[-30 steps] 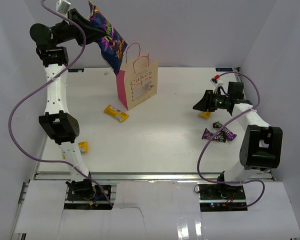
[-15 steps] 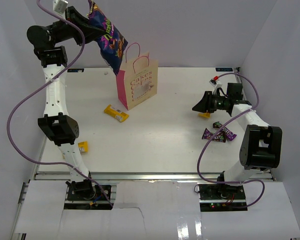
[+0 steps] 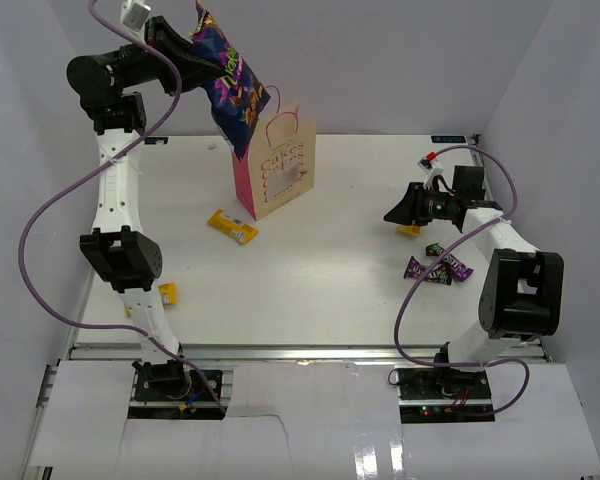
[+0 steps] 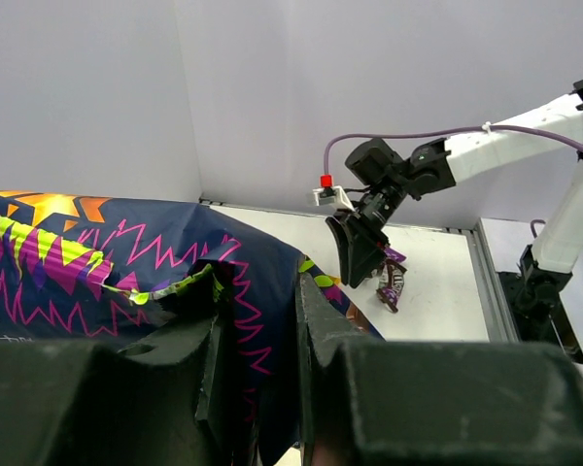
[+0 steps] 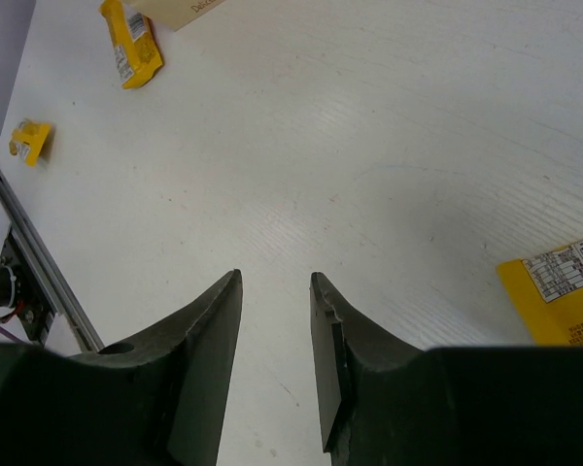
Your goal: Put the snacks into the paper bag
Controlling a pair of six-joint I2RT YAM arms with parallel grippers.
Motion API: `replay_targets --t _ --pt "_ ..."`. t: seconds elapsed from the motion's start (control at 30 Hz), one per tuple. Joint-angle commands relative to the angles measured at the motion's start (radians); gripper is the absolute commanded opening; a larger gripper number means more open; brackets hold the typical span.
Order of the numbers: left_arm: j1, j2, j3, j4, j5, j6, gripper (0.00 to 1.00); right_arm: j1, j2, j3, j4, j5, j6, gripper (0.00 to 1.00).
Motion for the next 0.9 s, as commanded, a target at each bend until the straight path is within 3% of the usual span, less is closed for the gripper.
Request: replay_targets --t 0.0,0.37,0.47,0.6,0.73,0.87 --pt "-0.012 -0.026 0.018 0.079 -0.083 0.006 0.00 0.005 -0.008 -0.012 0.030 -0.010 0.004 0.40" --pt "-0.012 0.033 0.004 0.075 -0.065 0.006 0.00 0.012 -0.011 0.011 0.010 0.004 -0.016 0.40" --pt "-0.012 0.052 0.001 0.075 -0.060 0.005 0.00 0.029 -0.025 0.050 -0.022 -0.056 -0.157 0.42" --pt "-0.015 0.073 0.004 0.075 -0.062 0.005 0.00 0.089 -0.011 0.198 -0.189 -0.194 -0.550 0.46" --pt "-0.016 0.093 0.016 0.075 -0.065 0.003 0.00 0.153 0.021 0.309 -0.345 -0.196 -0.784 0.49" --pt "-0.018 0.112 0.027 0.074 -0.068 0.000 0.00 0.216 0.070 0.410 -0.392 -0.170 -0.884 0.50"
